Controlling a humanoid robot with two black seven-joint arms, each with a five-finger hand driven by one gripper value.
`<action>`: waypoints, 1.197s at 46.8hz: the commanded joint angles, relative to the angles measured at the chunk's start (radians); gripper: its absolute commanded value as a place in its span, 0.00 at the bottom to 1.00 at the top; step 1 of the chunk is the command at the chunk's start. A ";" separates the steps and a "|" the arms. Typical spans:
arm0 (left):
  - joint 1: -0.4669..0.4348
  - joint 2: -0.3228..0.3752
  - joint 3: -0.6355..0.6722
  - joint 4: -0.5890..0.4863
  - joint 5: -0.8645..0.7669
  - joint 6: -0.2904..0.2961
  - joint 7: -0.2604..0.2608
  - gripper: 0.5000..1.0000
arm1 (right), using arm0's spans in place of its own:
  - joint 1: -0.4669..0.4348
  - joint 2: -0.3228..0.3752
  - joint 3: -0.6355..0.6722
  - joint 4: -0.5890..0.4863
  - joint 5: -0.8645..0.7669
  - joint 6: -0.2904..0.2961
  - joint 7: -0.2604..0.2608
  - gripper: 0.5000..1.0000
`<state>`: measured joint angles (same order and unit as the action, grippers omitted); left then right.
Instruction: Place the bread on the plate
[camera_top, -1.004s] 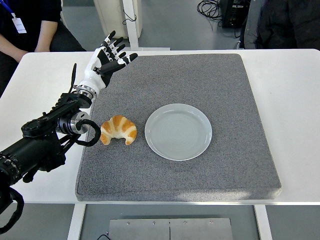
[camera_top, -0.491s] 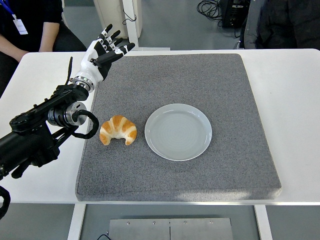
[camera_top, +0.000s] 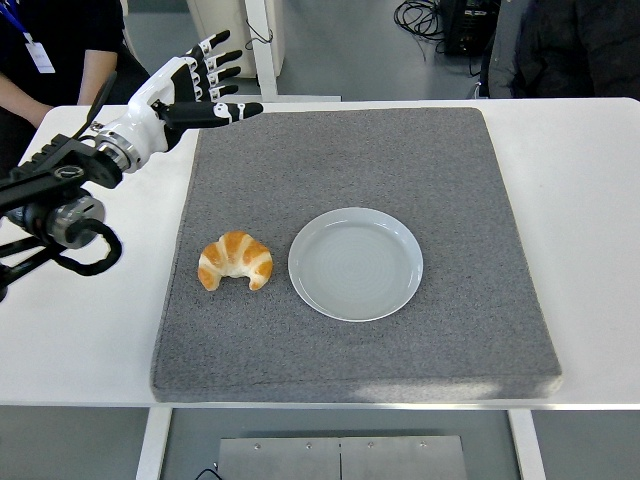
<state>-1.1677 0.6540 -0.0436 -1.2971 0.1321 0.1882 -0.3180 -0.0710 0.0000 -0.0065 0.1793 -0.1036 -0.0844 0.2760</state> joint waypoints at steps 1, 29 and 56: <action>-0.096 0.039 0.135 -0.042 0.001 -0.004 0.028 0.92 | 0.000 0.000 0.000 0.000 0.001 0.000 0.000 1.00; -0.480 0.039 0.697 -0.231 0.173 -0.012 0.069 0.92 | 0.000 0.000 0.000 0.000 0.001 0.000 0.000 1.00; -0.422 0.045 0.705 -0.225 0.400 -0.003 0.056 0.92 | 0.002 0.000 0.002 -0.001 0.001 0.000 0.000 1.00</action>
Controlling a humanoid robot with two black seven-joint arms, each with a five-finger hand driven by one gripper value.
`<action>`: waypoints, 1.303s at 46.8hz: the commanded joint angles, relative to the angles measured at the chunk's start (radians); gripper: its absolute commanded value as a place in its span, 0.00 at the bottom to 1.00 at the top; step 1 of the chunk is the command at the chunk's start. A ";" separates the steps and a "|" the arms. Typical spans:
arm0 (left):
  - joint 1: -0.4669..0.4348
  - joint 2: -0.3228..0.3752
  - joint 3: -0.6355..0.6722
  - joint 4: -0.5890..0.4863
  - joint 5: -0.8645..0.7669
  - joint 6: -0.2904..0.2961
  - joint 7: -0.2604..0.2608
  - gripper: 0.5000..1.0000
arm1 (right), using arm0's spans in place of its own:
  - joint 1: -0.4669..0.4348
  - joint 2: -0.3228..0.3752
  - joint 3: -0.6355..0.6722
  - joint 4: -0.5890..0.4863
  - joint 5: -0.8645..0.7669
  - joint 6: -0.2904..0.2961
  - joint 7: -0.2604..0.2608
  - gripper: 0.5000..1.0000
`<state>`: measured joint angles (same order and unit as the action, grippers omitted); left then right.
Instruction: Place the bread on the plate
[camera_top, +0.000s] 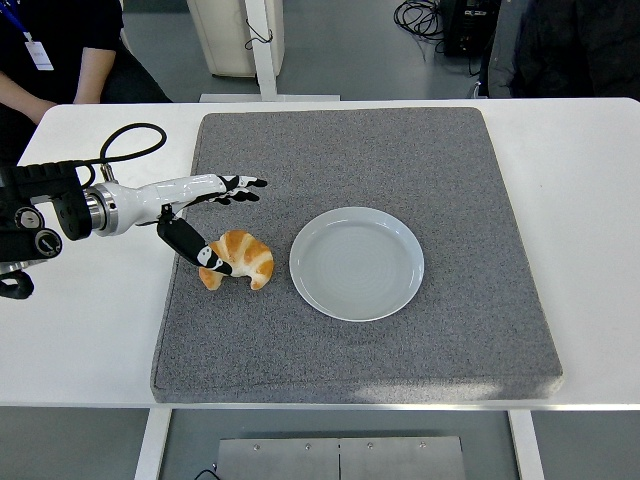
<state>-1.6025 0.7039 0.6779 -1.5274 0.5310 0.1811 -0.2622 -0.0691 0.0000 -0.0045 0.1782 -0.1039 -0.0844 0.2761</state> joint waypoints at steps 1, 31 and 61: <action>0.021 -0.006 -0.023 0.007 0.001 0.006 0.000 0.92 | 0.000 0.000 0.000 0.000 0.000 0.000 0.000 1.00; 0.167 -0.049 -0.083 0.118 0.109 0.057 -0.012 0.93 | 0.000 0.000 0.000 0.000 0.001 0.000 0.000 1.00; 0.228 -0.087 -0.126 0.171 0.118 0.060 -0.039 0.93 | 0.000 0.000 0.000 -0.002 0.000 -0.002 0.000 1.00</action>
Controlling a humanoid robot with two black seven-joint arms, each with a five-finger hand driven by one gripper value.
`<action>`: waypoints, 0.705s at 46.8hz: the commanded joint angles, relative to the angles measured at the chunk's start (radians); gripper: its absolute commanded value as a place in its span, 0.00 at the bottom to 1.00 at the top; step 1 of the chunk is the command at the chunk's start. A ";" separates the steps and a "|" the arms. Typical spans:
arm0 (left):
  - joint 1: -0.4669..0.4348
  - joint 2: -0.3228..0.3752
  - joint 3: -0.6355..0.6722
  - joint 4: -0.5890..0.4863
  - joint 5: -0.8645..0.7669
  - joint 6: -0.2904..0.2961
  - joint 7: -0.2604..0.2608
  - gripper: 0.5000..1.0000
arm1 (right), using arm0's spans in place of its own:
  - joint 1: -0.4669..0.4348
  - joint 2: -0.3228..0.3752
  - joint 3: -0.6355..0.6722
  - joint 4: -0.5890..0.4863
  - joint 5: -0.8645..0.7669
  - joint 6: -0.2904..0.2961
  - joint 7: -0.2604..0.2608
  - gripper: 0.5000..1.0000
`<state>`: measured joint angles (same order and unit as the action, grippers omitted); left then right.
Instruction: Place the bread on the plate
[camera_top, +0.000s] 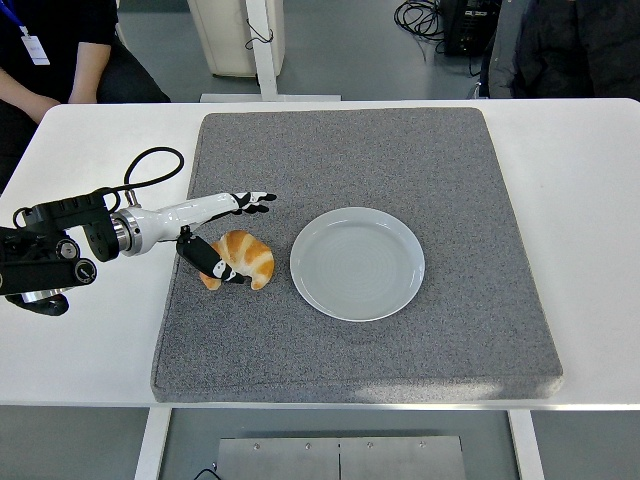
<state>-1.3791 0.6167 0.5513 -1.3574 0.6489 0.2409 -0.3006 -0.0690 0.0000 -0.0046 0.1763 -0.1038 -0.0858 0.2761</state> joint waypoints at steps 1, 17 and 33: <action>0.005 0.000 0.001 0.001 0.000 0.000 0.000 0.93 | 0.001 0.000 0.000 0.000 -0.001 0.000 0.000 1.00; 0.041 -0.026 -0.005 0.041 0.001 0.017 -0.015 0.92 | 0.003 0.000 0.000 0.000 -0.001 0.000 0.000 1.00; 0.063 -0.052 -0.008 0.064 0.020 0.046 -0.035 0.87 | 0.001 0.000 0.000 0.000 -0.001 0.000 0.000 1.00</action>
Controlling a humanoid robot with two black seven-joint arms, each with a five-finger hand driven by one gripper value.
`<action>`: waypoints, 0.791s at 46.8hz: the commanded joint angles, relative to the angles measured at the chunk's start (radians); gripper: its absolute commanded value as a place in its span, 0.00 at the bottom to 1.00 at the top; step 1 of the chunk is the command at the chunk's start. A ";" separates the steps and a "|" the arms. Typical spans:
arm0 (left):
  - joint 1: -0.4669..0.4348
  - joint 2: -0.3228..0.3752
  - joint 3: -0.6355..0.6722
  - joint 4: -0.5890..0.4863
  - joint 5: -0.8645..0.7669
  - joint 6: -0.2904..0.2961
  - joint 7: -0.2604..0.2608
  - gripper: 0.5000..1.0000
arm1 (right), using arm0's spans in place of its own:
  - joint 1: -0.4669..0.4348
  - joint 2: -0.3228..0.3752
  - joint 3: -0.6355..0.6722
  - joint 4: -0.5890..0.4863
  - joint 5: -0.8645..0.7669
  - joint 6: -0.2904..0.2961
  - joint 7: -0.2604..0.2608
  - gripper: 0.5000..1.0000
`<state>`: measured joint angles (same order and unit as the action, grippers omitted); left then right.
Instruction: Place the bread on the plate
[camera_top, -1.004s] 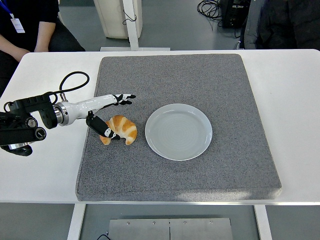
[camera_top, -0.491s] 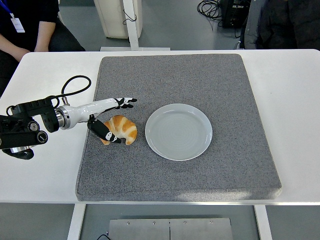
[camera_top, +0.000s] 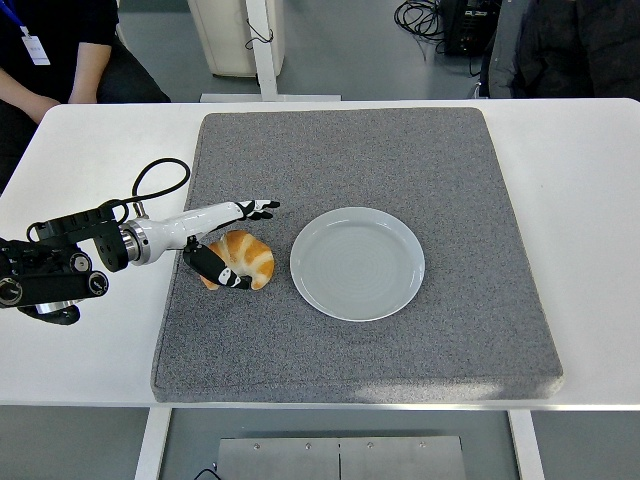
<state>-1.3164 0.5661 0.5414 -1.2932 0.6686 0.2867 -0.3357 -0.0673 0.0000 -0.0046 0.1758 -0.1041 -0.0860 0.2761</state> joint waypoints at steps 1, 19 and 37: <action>0.000 -0.002 0.000 0.000 0.000 0.000 0.000 0.86 | 0.000 0.000 0.000 -0.001 0.000 0.000 0.000 1.00; 0.002 0.000 0.006 0.000 0.006 0.000 -0.002 0.43 | 0.000 0.000 0.000 -0.002 0.000 0.000 0.000 1.00; -0.030 0.017 0.003 0.000 0.022 -0.001 -0.002 0.00 | 0.000 0.000 -0.002 -0.002 0.000 0.000 0.000 1.00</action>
<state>-1.3339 0.5812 0.5478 -1.2932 0.6914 0.2864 -0.3374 -0.0675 0.0000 -0.0060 0.1732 -0.1039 -0.0860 0.2761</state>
